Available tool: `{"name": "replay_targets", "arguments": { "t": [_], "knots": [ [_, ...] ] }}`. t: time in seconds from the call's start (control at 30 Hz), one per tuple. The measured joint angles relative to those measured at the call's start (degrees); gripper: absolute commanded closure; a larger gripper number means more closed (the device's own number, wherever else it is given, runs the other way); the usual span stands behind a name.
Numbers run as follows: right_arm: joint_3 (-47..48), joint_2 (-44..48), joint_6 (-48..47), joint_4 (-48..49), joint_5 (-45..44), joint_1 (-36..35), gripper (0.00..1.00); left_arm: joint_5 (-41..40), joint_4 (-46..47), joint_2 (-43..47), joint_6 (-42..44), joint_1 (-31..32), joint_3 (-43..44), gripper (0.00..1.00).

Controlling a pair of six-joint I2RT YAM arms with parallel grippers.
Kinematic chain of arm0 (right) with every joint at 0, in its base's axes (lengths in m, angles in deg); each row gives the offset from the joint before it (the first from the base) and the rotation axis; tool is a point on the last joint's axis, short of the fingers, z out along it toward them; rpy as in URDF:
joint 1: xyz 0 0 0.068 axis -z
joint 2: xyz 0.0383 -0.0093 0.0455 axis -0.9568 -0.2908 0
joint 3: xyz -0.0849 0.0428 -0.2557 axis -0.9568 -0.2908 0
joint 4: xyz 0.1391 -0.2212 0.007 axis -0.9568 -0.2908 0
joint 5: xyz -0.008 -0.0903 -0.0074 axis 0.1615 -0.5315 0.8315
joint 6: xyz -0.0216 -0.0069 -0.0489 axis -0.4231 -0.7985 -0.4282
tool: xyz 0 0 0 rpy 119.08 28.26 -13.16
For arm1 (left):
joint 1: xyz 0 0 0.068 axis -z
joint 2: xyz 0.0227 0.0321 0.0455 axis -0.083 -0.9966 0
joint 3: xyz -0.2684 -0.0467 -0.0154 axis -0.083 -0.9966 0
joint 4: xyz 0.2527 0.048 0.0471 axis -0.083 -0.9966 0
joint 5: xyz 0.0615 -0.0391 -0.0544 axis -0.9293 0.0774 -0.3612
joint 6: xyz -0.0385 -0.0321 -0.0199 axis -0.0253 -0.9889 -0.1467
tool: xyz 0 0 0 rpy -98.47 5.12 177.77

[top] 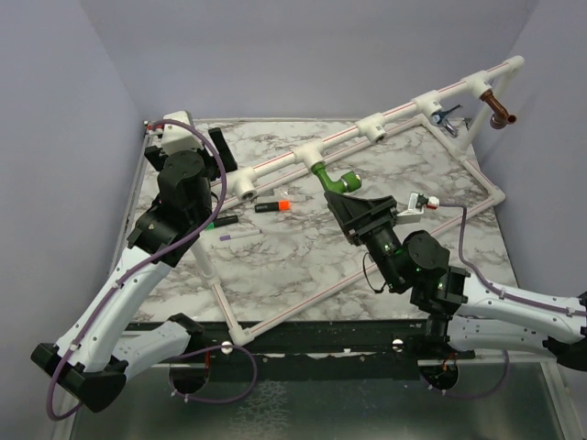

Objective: Install the water faucets

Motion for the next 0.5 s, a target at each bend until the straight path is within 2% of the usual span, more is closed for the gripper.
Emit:
{"name": "replay_targets", "arguments": {
  "t": [0.3,0.5],
  "knots": [
    [2.0,6.0,-10.6,-13.5,-0.6,0.0,0.37,0.0,-0.2,-0.2,-0.1,0.0,0.2,0.01],
    [2.1,11.5,-24.5,-17.2,-1.6,0.0,0.37,0.0,-0.4,-0.5,-0.2,0.0,0.4,0.01]
  ]
}}
